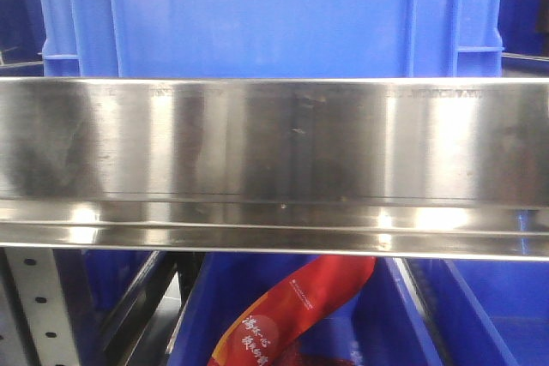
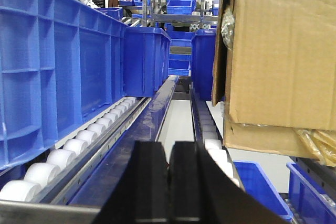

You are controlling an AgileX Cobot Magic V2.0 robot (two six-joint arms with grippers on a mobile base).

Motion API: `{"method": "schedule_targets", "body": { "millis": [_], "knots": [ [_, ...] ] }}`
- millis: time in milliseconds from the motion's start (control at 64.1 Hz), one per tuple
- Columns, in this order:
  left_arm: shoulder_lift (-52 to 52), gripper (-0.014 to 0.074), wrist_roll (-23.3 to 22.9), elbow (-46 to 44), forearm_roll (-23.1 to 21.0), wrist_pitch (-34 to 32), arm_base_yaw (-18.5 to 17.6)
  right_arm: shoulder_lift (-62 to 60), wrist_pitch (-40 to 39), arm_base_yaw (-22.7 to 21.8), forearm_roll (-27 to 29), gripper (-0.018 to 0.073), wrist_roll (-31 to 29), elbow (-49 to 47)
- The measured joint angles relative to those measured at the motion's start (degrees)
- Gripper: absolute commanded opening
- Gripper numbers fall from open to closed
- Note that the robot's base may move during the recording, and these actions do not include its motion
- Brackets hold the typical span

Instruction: Grab PVC pipe and place in blue bin

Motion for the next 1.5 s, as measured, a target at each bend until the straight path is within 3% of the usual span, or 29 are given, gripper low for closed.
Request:
{"method": "schedule_targets", "body": {
  "millis": [218, 406, 624, 718, 889, 1497],
  "knots": [
    [-0.47, -0.0111, 0.00, 0.64, 1.16, -0.11, 0.41, 0.00, 0.00, 0.00, 0.00, -0.0162, 0.00, 0.00],
    [-4.85, -0.0111, -0.44, 6.85, 8.45, -0.11, 2.39, 0.00, 0.00, 0.00, 0.00, -0.0162, 0.00, 0.00],
    [-18.31, -0.0111, -14.22, 20.17, 17.24, 0.23, 8.38, 0.00, 0.00, 0.00, 0.00, -0.0162, 0.00, 0.00],
    [-23.33, -0.0111, -16.39, 24.54, 19.21, 0.23, 10.92, 0.00, 0.22, 0.00, 0.00, -0.0162, 0.00, 0.00],
    [-24.12, -0.0111, -17.13, 30.30, 20.00, -1.83, 14.28, 0.00, 0.22, 0.00, 0.00, -0.0162, 0.00, 0.13],
    [-24.23, -0.0111, -13.36, 31.77, 19.35, -4.57, 13.76, 0.00, 0.22, 0.00, 0.00, -0.0162, 0.00, 0.13]
  ]
}}
